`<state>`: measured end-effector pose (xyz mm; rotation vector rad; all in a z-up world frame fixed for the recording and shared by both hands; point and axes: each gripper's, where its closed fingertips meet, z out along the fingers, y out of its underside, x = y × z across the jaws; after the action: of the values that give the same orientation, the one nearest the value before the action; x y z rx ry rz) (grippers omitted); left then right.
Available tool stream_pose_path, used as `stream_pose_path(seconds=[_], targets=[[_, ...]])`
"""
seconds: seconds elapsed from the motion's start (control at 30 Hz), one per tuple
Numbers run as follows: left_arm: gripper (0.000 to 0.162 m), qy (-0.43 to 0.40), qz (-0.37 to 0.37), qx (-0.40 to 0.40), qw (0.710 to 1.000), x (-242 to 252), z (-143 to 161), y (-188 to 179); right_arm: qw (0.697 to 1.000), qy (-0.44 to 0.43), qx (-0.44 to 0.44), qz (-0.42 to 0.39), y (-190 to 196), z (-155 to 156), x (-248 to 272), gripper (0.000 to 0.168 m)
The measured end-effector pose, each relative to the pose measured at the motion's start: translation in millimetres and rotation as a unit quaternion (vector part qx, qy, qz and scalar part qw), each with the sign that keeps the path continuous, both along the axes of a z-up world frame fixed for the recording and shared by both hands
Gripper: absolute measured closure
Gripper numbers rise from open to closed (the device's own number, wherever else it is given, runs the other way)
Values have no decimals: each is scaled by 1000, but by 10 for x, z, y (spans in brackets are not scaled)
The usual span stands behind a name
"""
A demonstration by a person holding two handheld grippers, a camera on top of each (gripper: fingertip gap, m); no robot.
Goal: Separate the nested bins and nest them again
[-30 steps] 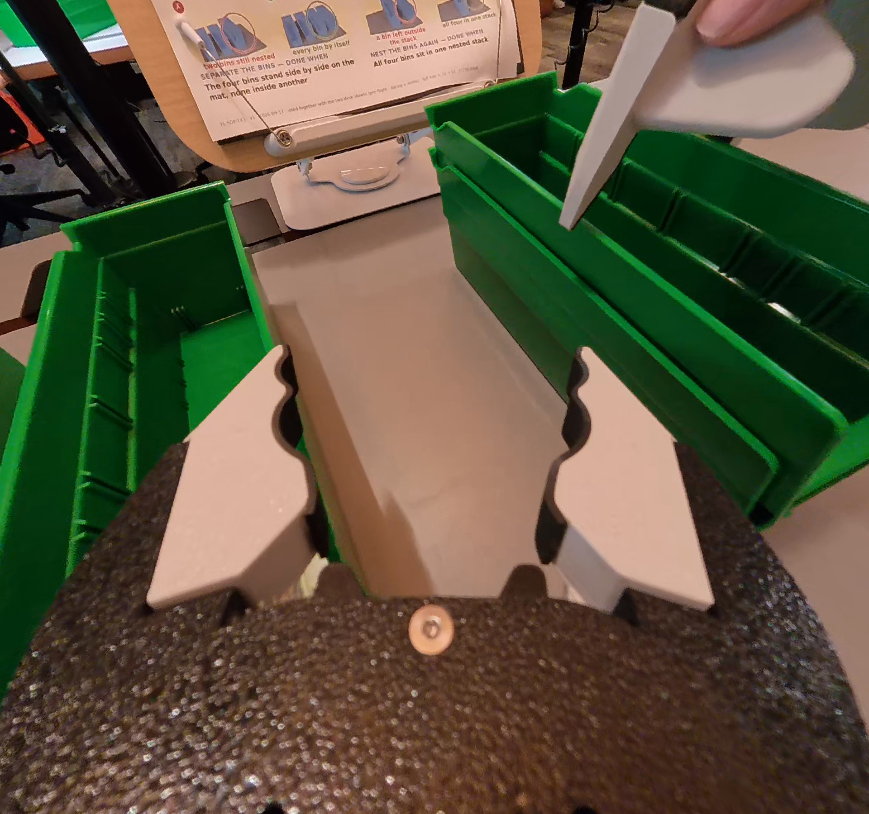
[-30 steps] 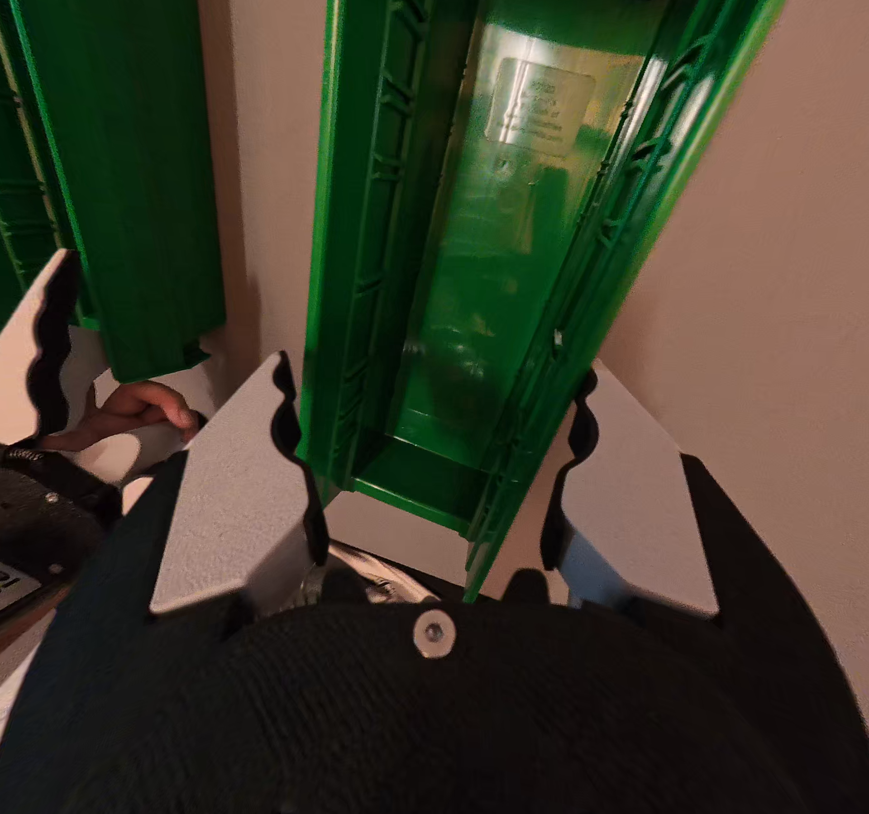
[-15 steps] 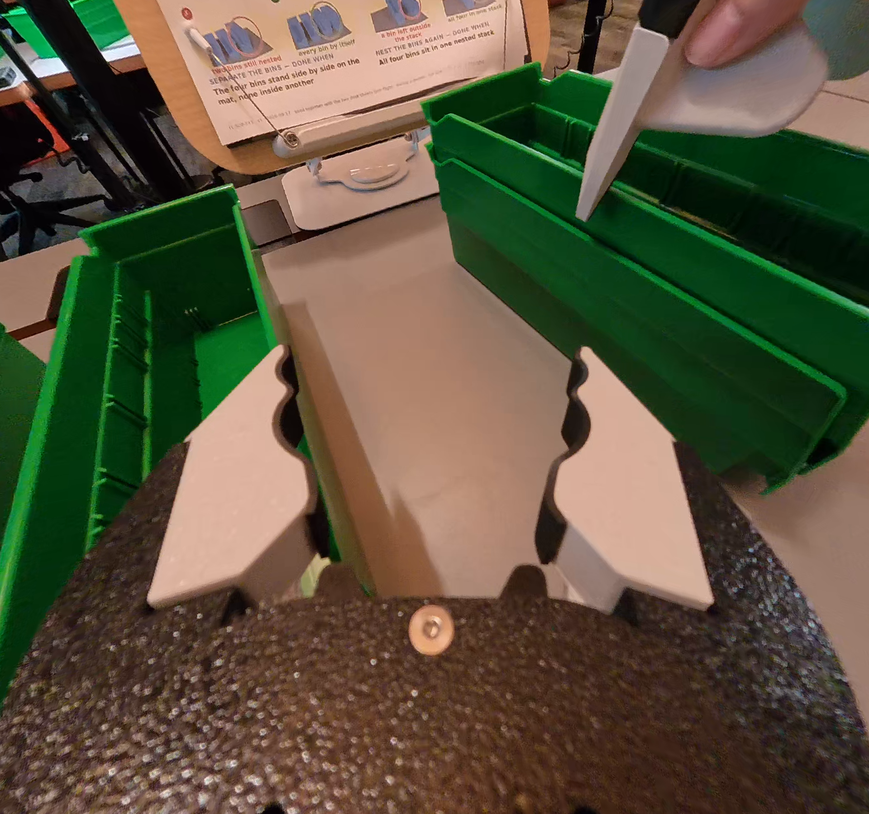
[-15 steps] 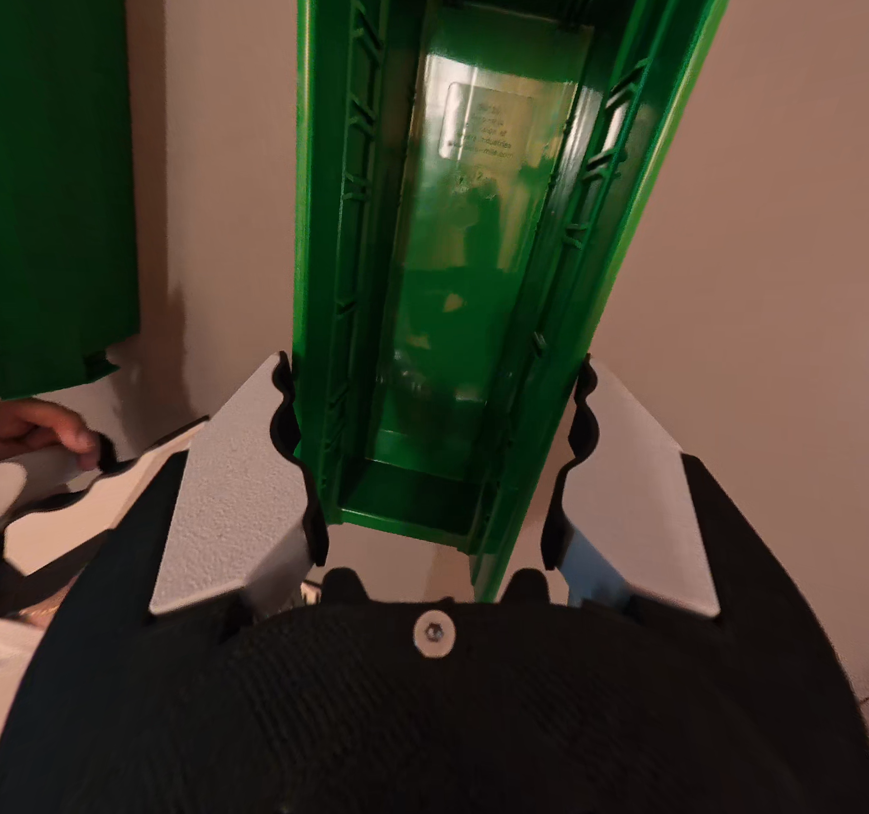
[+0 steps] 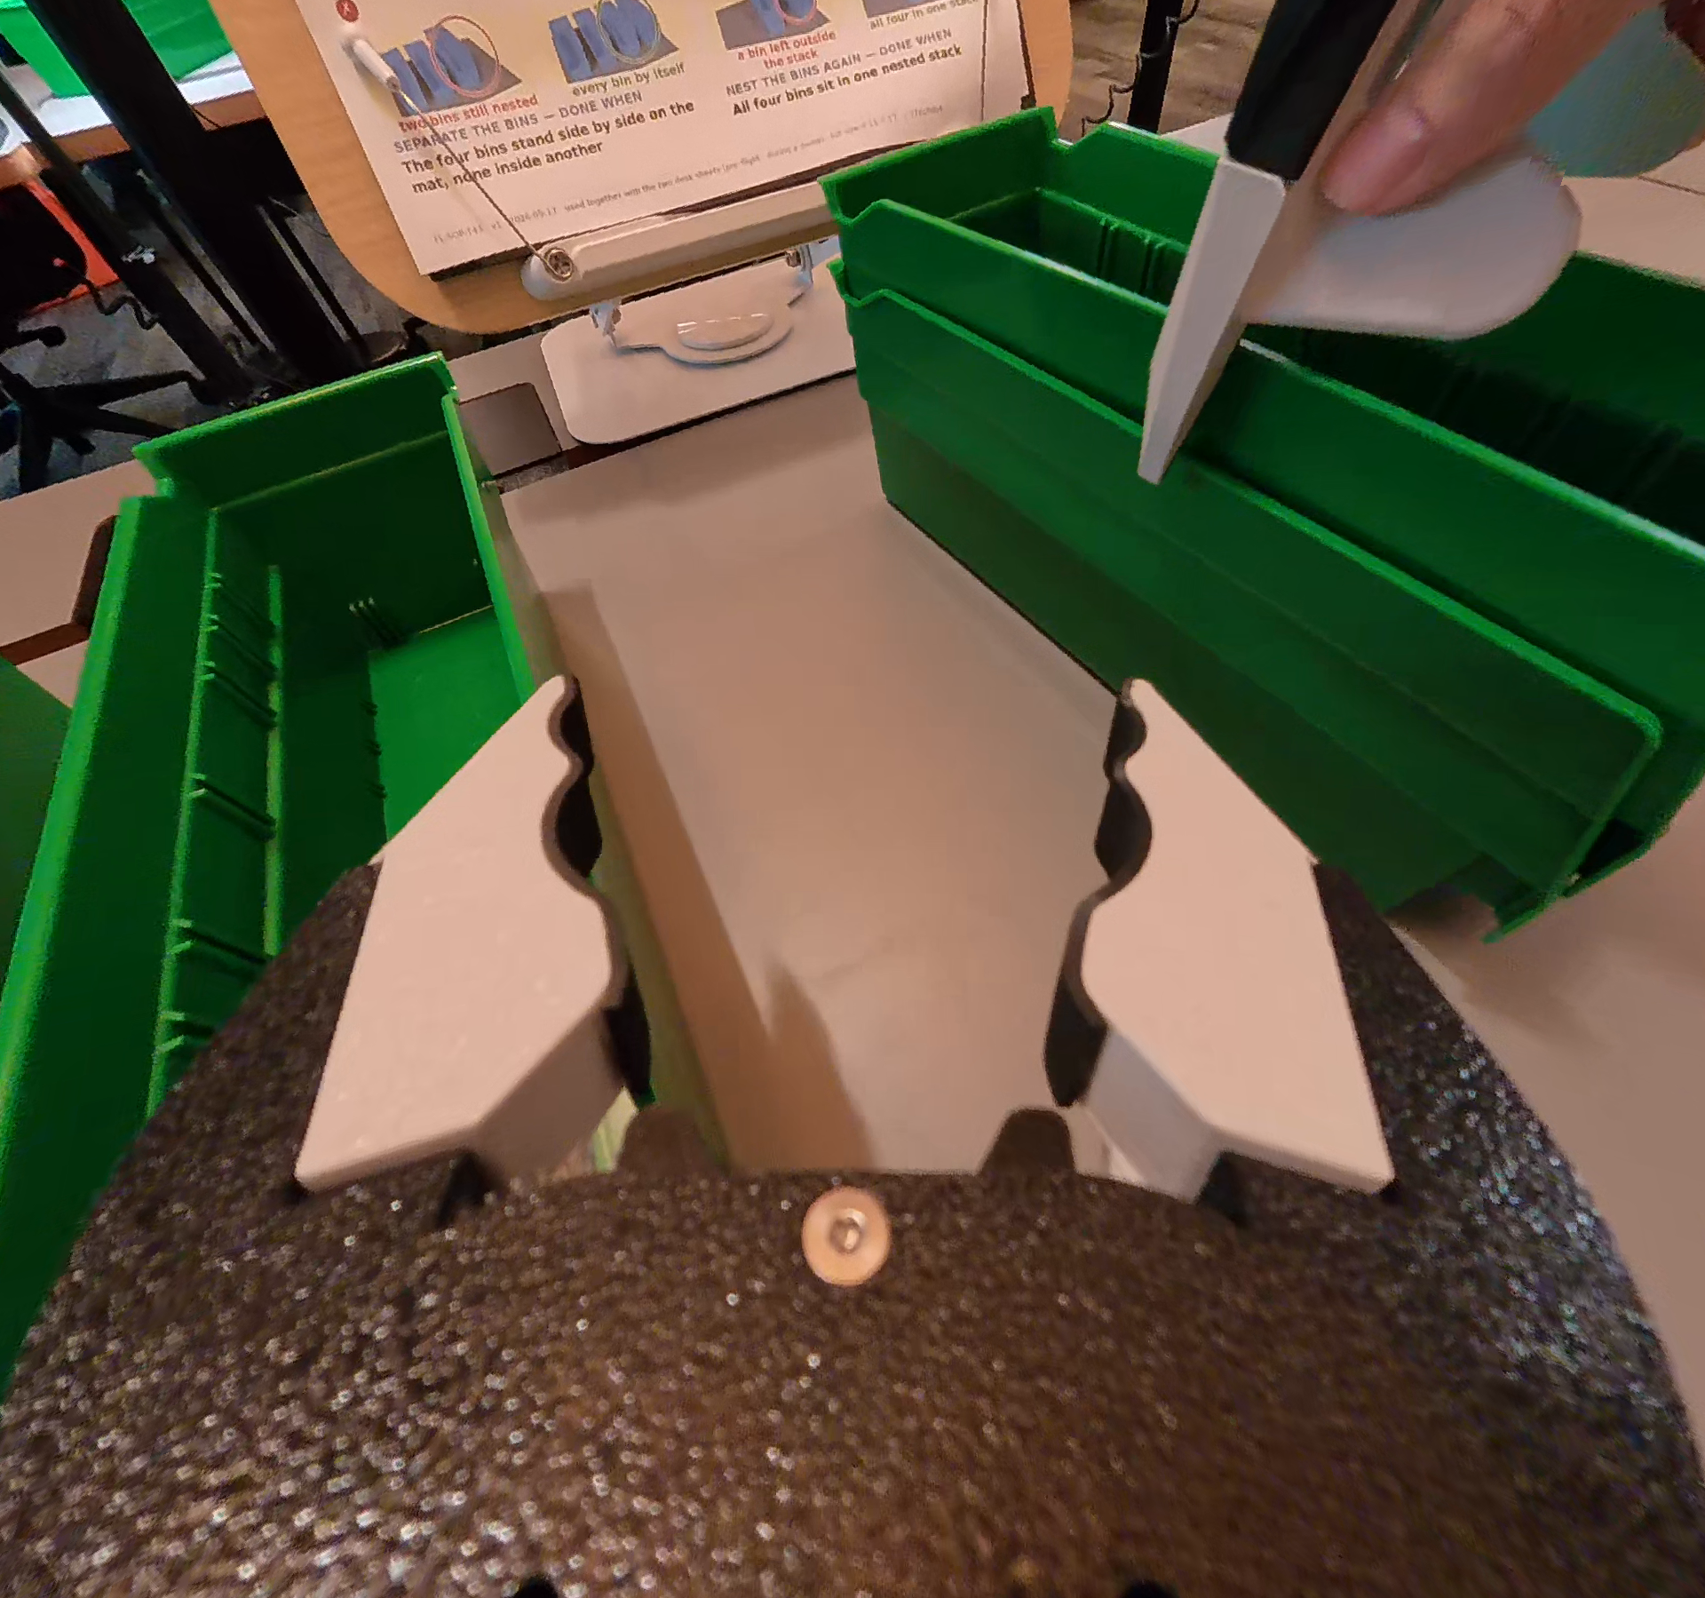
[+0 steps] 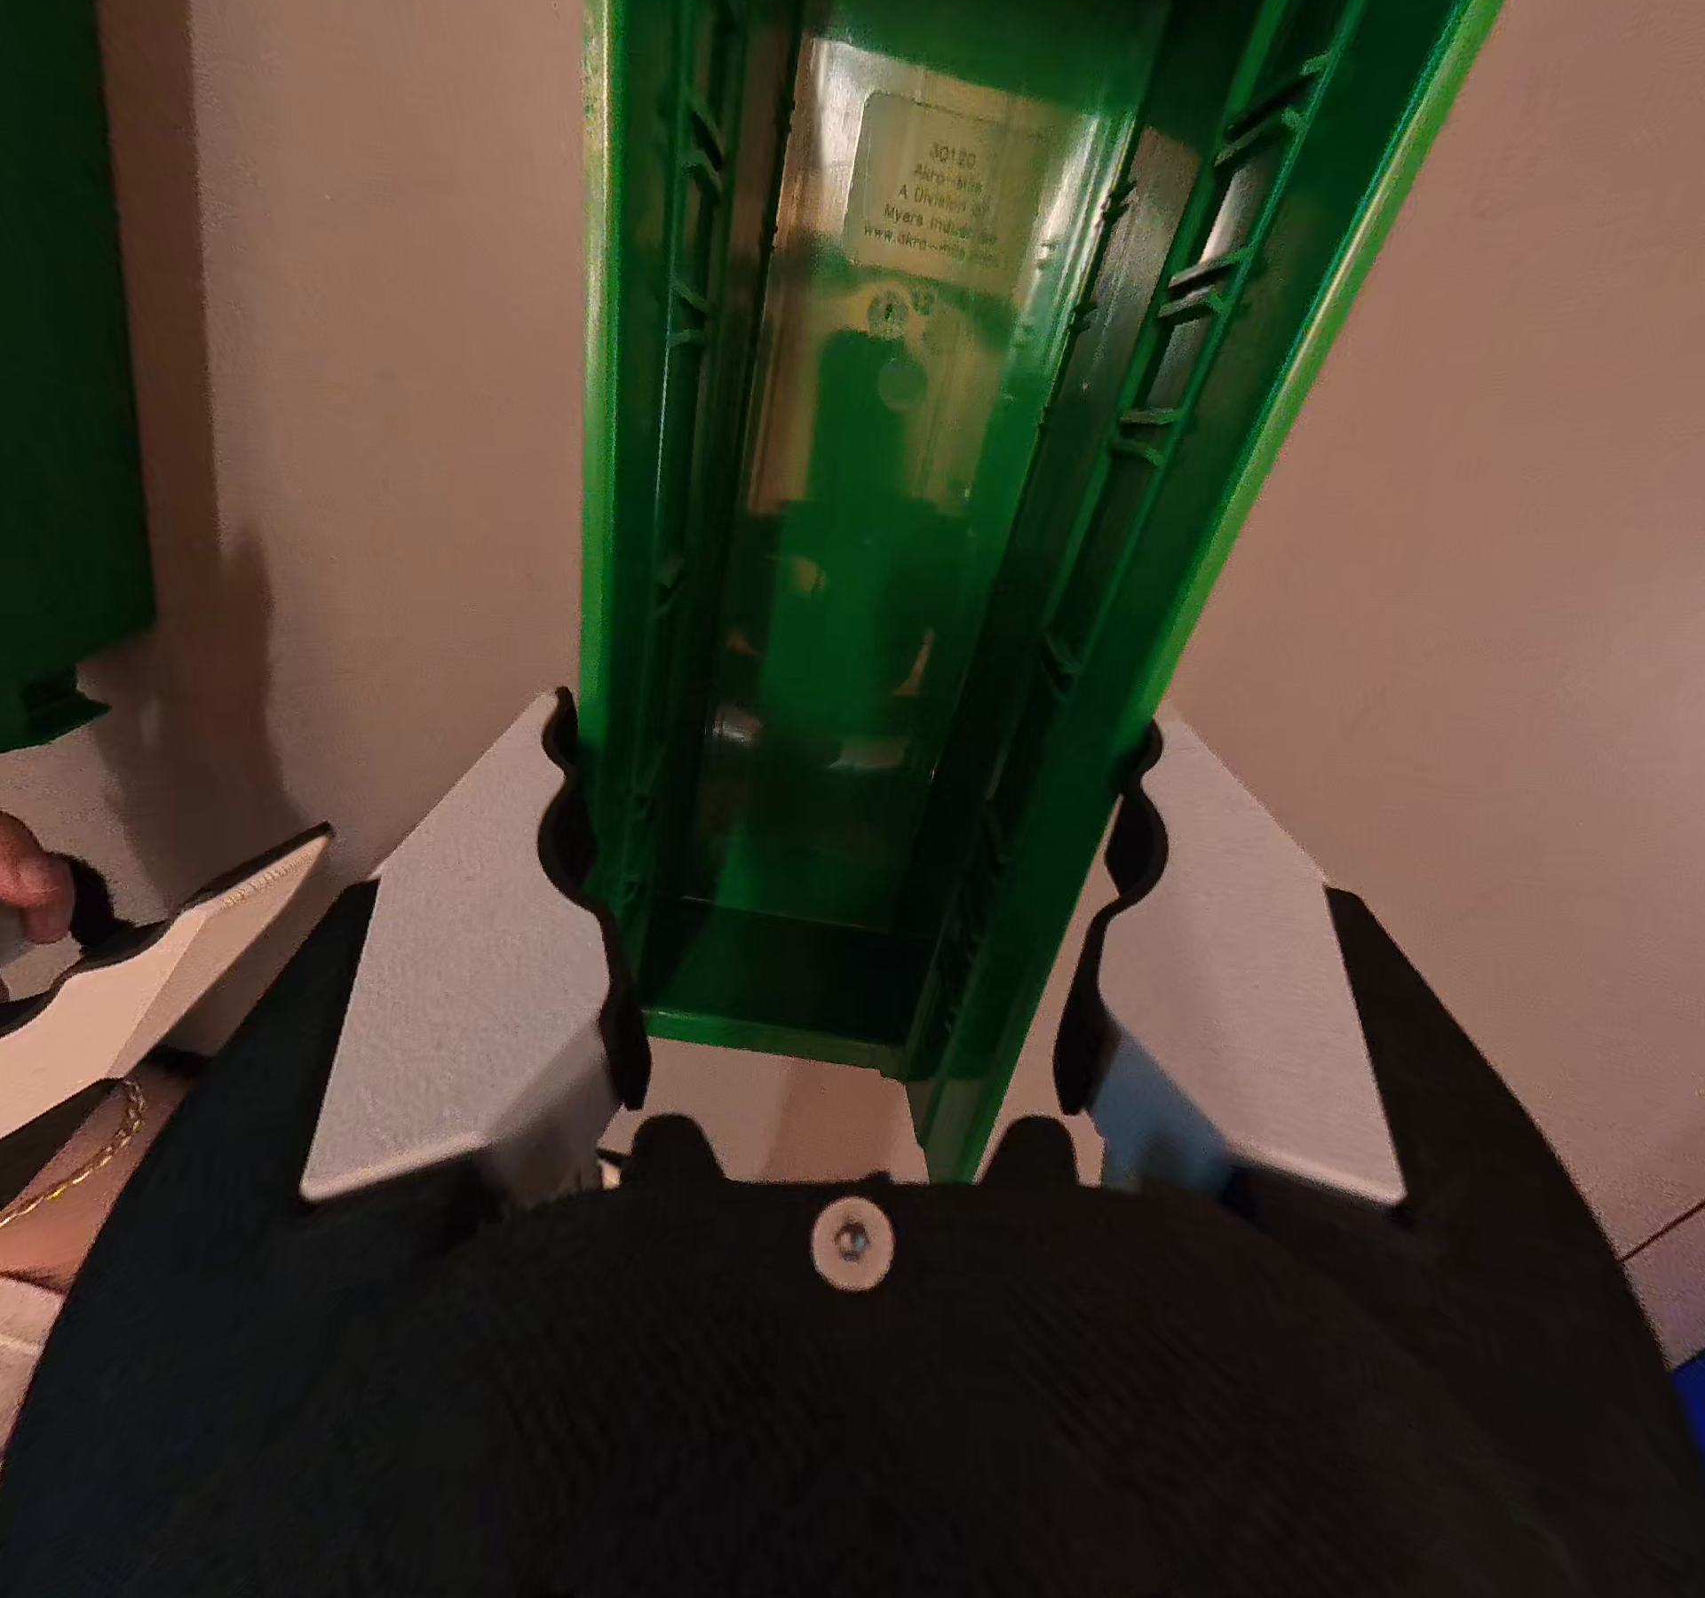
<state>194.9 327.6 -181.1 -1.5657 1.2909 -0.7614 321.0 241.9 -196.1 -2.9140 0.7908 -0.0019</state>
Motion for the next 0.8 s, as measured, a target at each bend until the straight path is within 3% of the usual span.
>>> stream_pose_path(seconds=[0.17, 0.27, 0.4, 0.5, 0.8], targets=[[54, 9, -2, 3, 1000, -1, -21, -13, 1000, -7, 7, 6, -2, -14, 29, 48], [54, 10, -3, 7, 1000, -5, -10, -25, 1000, -2, -10, 13, -19, 6, -5, 58], [54, 9, -3, 12, 1000, -3, 12, -35, 1000, -3, 4, 15, 59, 83, -57, 52], [54, 13, 0, 18, 1000, 4, -10, -26, 999, 13, -22, 33, -17, 21, -102, 57], [56, 8, -5, 29, 1000, -11, 84, -85, 999, 26, 12, 21, -41, 157, -22, 64]])
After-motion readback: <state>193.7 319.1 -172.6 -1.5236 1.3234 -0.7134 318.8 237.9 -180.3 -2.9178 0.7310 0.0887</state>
